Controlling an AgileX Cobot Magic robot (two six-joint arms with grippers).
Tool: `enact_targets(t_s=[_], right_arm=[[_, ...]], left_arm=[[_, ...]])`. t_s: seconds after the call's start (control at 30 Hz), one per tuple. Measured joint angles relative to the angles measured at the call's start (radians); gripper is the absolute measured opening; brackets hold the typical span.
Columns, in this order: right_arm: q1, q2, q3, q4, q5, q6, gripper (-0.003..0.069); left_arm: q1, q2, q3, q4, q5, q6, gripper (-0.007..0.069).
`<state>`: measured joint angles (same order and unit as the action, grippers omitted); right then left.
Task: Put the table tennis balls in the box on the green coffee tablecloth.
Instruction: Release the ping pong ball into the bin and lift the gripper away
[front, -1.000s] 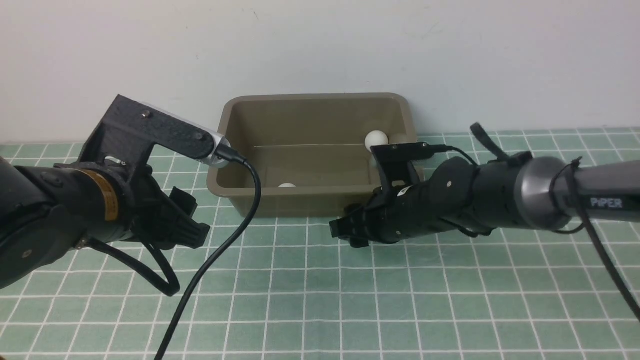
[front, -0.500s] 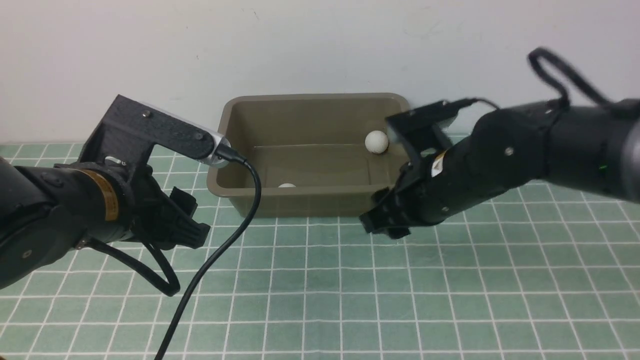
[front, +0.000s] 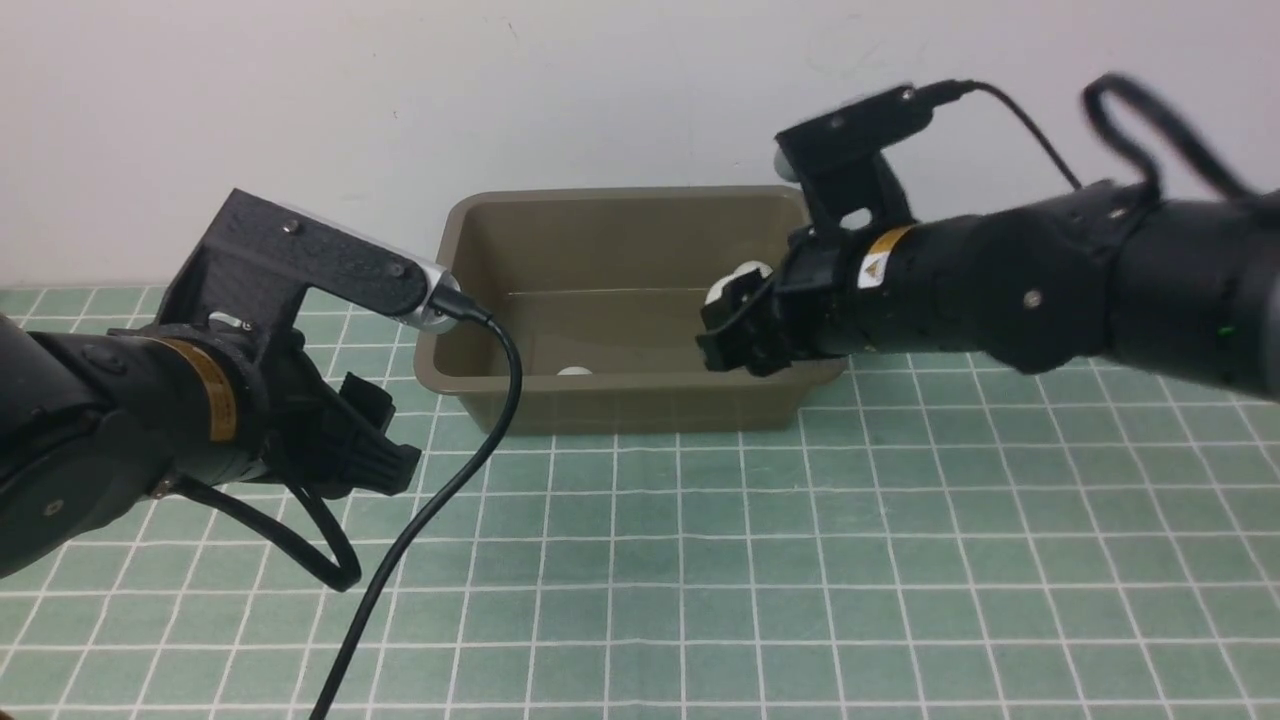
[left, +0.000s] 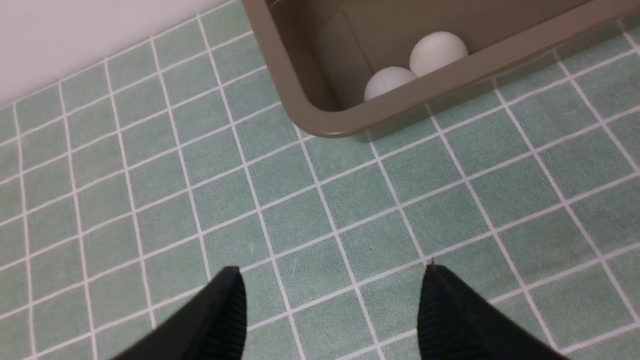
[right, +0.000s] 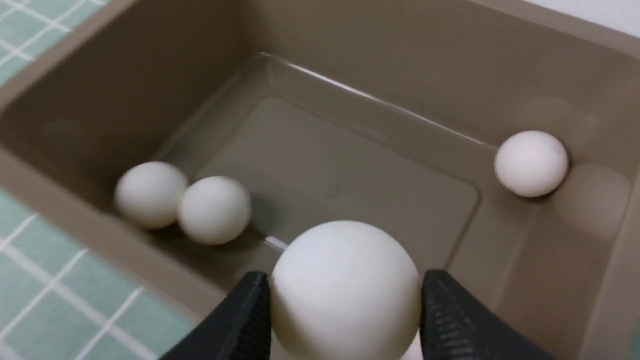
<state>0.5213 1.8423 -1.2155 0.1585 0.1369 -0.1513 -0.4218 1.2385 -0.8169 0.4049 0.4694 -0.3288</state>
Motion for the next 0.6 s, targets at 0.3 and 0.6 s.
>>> enact_targets(t_s=[0.3, 0.6], right_arm=[[-0.013, 0.011, 0.000, -0.002, -0.074, -0.001, 0.0389], [-0.016, 0.005, 0.000, -0.002, -0.148, -0.070, 0.0478]], left_arm=[[0.000, 0.000, 0.000, -0.001, 0.001, 0.000, 0.0415], [0.000, 0.000, 0.000, -0.003, 0.001, 0.000, 0.0415]])
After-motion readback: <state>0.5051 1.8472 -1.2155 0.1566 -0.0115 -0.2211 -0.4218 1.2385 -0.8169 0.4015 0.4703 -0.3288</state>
